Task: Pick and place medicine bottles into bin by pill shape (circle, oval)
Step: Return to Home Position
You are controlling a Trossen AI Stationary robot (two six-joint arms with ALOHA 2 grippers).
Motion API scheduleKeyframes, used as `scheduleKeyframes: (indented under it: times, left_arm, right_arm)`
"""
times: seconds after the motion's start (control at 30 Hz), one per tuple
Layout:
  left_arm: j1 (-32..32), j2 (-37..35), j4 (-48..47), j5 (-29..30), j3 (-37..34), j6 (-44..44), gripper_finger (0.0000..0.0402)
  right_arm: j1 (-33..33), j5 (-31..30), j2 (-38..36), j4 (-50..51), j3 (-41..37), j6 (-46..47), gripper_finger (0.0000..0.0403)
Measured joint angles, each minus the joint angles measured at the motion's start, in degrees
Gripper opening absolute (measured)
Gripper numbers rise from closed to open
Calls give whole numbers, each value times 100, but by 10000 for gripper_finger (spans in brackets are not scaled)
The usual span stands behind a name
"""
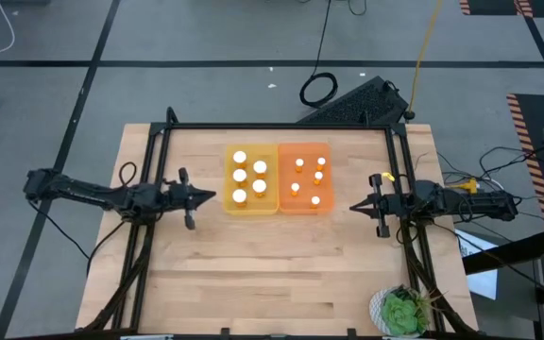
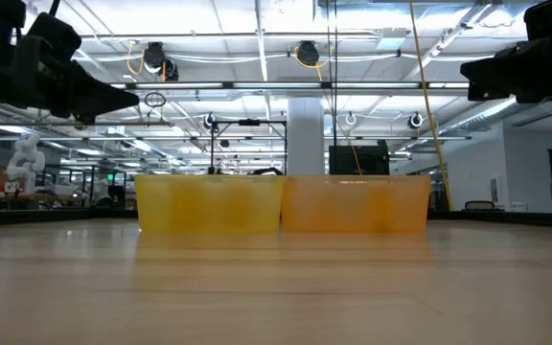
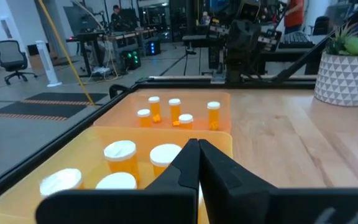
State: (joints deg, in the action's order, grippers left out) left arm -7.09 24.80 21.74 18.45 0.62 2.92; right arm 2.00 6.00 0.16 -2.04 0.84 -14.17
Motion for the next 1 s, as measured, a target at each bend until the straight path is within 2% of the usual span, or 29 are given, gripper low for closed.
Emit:
scheduleKeyframes:
  times: [0.3,0.47,0.73,1.0]
  left_arm:
    - [-11,-982,-1017,-80,0,-67,2]
    - [-17,-1505,-1523,-738,0,3,2]
    - [265,-2481,-1742,-1305,0,173,2]
    - [943,-2462,-2056,-2301,1,62,2]
  right_arm:
    - [0,0,0,-5,0,0,0]
    - [0,0,0,-11,0,0,0]
    - [0,0,0,-17,0,0,0]
    - [0,0,2,-26,0,-2,0]
